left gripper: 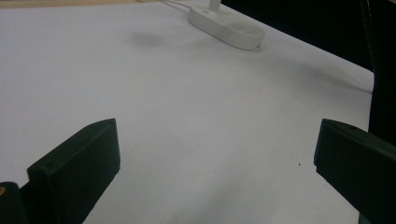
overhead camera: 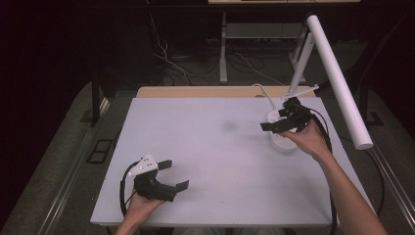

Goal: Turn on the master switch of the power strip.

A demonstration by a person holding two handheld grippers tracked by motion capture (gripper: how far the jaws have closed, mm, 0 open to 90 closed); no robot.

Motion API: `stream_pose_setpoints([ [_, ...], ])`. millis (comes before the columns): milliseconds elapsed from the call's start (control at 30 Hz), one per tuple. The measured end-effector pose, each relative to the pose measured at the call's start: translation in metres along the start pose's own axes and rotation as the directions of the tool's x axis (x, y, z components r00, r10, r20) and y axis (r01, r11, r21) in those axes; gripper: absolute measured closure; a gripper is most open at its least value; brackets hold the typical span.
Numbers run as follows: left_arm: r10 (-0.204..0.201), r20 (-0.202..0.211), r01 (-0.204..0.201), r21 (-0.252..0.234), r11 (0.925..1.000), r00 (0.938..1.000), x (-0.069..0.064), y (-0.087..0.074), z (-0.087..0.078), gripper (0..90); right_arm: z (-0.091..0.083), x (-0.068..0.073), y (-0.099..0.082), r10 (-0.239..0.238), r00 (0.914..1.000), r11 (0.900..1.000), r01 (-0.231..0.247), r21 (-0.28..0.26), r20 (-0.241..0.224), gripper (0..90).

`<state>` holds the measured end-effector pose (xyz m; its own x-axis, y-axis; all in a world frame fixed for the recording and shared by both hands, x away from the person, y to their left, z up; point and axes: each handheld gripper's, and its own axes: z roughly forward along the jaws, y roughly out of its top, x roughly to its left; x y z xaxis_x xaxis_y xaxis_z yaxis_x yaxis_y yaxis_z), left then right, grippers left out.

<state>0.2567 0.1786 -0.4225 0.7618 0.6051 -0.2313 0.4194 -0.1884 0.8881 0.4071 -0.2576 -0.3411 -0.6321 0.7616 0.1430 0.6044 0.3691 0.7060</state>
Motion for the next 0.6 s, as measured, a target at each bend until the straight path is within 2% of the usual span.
stream_pose_setpoints([
  [167,0.000,-0.002,0.000,-0.001,1.0000,1.0000,0.000,0.000,0.000,0.0,0.003,-0.002,0.005,-0.015,0.9989,0.9994,0.014,0.031,0.043,0.6],
  [200,0.001,-0.002,-0.001,-0.002,1.0000,1.0000,0.000,0.000,0.000,0.0,0.003,-0.003,0.006,-0.024,0.9984,0.9991,0.022,0.037,0.052,4.3],
  [267,0.000,-0.001,0.000,-0.002,1.0000,1.0000,0.000,0.000,0.000,0.0,0.004,-0.003,0.007,-0.032,0.9978,0.9988,0.030,0.040,0.058,5.0],
  [433,-0.001,0.006,0.001,-0.008,1.0000,1.0000,0.000,0.000,-0.001,0.0,0.007,-0.005,0.014,-0.050,0.9927,0.9968,0.043,0.068,0.110,8.3],
  [467,-0.001,0.006,0.001,-0.008,1.0000,1.0000,0.000,0.000,-0.001,0.0,0.007,-0.005,0.015,-0.060,0.9912,0.9962,0.052,0.070,0.117,15.1],
  [600,-0.001,0.006,0.001,-0.006,1.0000,1.0000,0.000,0.000,0.000,0.0,0.009,-0.004,0.020,-0.076,0.9878,0.9943,0.064,0.086,0.136,17.0],
])
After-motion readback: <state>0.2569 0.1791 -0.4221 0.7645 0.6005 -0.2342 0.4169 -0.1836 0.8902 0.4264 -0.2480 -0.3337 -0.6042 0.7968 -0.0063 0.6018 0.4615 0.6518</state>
